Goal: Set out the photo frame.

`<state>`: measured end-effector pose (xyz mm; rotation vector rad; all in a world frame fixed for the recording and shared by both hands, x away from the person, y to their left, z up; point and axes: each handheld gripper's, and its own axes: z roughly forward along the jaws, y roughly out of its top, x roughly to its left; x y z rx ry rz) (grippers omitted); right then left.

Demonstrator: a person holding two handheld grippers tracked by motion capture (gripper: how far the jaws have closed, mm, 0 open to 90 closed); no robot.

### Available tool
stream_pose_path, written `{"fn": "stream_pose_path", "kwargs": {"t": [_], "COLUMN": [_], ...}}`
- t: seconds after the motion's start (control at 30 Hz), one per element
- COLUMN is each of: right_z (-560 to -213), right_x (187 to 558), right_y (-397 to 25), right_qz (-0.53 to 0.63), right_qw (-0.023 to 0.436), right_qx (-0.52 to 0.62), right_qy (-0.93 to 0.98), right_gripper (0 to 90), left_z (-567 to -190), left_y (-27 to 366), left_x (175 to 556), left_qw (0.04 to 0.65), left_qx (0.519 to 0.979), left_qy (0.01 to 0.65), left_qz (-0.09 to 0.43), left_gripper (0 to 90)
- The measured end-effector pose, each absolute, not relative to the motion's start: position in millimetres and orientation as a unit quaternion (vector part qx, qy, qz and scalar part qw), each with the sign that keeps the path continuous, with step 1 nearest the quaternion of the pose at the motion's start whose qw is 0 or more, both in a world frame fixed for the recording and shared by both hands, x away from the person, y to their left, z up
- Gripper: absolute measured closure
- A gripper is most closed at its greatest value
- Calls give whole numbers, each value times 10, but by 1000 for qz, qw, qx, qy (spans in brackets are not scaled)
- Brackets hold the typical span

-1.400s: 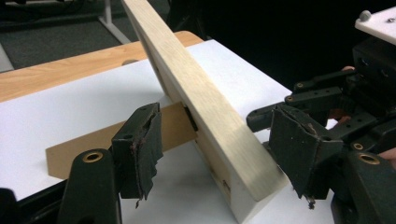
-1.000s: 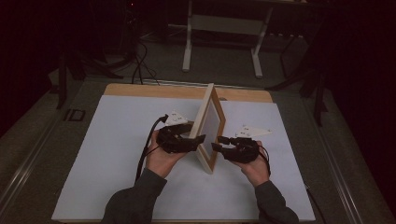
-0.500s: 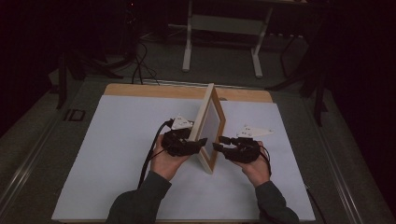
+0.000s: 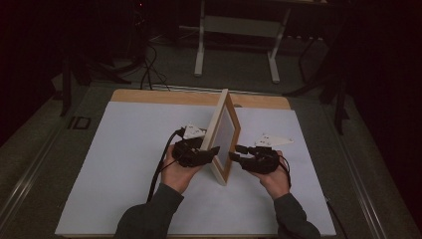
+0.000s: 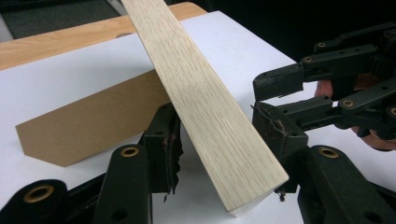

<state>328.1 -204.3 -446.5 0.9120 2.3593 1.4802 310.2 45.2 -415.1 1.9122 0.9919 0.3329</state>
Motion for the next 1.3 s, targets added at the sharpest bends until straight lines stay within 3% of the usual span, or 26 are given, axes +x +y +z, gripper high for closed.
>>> {"fn": "stream_pose_path", "kwargs": {"t": [0.67,1.3], "right_z": [-4491,-4492], "right_x": [3282,3279], "right_y": [-2033,-2057], "right_qz": [500,500], "right_qw": [105,104], "right_qx": [309,311], "right_qy": [802,801], "right_gripper": [578,577], "left_z": [-4177,-4195], "left_y": [686,790], "left_x": [3158,3202], "left_qw": [475,487], "left_qx": [755,742], "left_qy": [428,439], "left_qz": [142,140], "left_gripper": [653,678]}}
